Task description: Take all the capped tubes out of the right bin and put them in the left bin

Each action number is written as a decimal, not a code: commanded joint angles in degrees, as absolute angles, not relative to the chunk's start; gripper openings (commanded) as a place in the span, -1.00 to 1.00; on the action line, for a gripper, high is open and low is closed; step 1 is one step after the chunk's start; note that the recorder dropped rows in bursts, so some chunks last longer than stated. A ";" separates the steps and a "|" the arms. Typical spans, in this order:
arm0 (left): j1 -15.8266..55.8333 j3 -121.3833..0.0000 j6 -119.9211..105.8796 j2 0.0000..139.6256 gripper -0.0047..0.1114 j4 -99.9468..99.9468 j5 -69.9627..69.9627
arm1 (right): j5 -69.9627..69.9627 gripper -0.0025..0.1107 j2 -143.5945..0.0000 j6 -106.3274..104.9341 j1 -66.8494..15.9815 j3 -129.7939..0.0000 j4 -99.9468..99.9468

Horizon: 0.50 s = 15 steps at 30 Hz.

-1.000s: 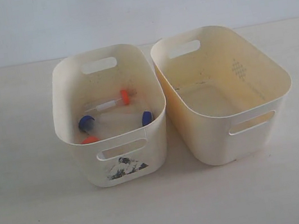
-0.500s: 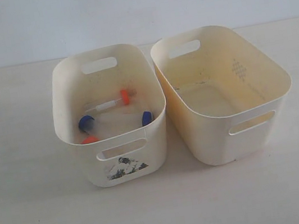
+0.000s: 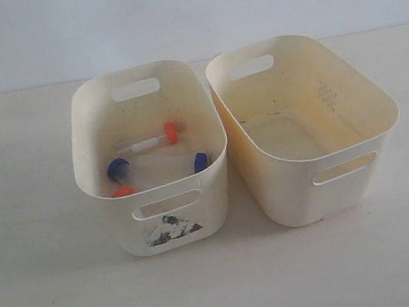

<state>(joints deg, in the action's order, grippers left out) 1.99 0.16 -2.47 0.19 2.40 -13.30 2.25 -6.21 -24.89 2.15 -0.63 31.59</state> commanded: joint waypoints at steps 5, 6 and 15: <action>1.94 0.00 -1.99 0.00 -0.84 2.30 -12.93 | 7.64 -0.93 0.00 -8.37 2.34 0.00 12.50; 1.94 0.00 -1.99 0.00 -0.84 2.30 -12.93 | 8.51 -0.93 0.00 -7.98 2.34 0.00 12.10; 1.94 0.00 -1.99 0.00 -0.84 2.30 -12.93 | 15.57 -0.93 0.00 2.28 2.34 0.00 1.61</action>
